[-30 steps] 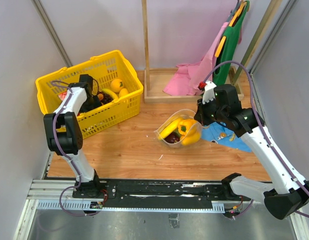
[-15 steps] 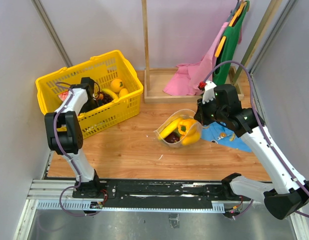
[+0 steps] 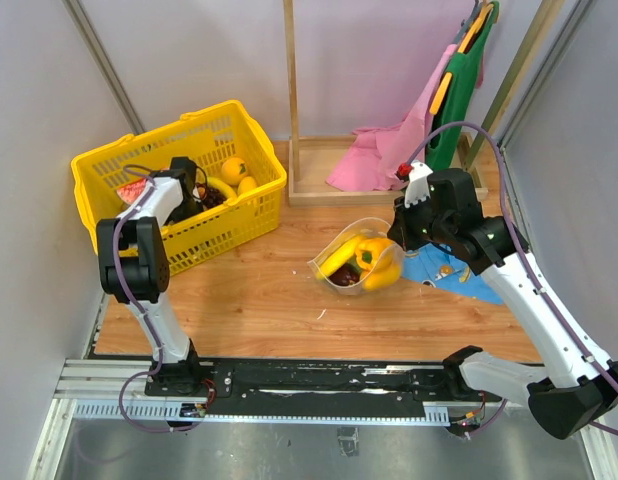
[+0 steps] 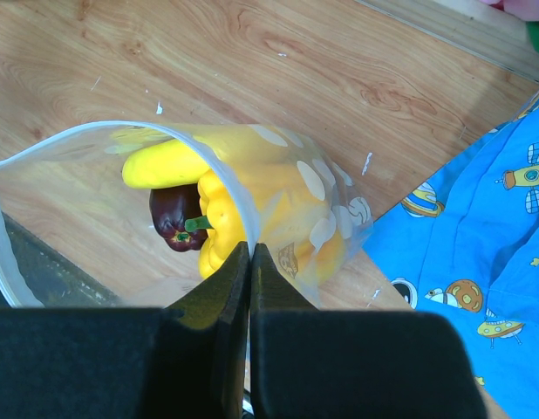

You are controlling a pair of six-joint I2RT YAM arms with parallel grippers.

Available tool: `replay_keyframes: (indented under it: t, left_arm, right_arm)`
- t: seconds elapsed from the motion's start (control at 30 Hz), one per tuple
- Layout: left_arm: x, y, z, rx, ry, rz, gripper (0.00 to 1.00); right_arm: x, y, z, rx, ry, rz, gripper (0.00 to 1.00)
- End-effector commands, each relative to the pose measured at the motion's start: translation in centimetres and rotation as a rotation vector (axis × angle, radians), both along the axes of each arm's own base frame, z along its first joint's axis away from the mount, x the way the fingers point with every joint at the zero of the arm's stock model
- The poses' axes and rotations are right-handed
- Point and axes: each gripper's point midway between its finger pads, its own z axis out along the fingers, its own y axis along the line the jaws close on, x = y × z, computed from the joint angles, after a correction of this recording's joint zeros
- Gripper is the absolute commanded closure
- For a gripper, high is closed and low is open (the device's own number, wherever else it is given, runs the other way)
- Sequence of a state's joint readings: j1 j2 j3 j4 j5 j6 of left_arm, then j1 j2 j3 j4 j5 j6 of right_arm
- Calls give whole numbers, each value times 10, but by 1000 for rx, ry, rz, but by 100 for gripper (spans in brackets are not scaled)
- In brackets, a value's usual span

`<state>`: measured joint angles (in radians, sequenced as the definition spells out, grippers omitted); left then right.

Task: Place the food in the zip-top bag and seal the zipper
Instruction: Pick up the fake vegetable from the bin.

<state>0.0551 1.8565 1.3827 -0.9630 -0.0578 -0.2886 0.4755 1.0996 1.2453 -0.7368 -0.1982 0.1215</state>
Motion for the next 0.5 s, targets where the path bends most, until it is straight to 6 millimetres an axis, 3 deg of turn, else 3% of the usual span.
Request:
replay_keyframes:
  t: [0.0, 0.2, 0.47]
  left_arm:
    - [-2, -17, 9, -70, -2, -32, 74]
    - [9, -17, 29, -68, -71, -17, 82]
    - [36, -19, 73, -77, -238, 16, 81]
  right_arm:
    - [2, 6, 5, 15, -29, 15, 99]
    - [1, 6, 5, 17, -26, 14, 99]
    - [1, 6, 7, 20, -25, 10, 99]
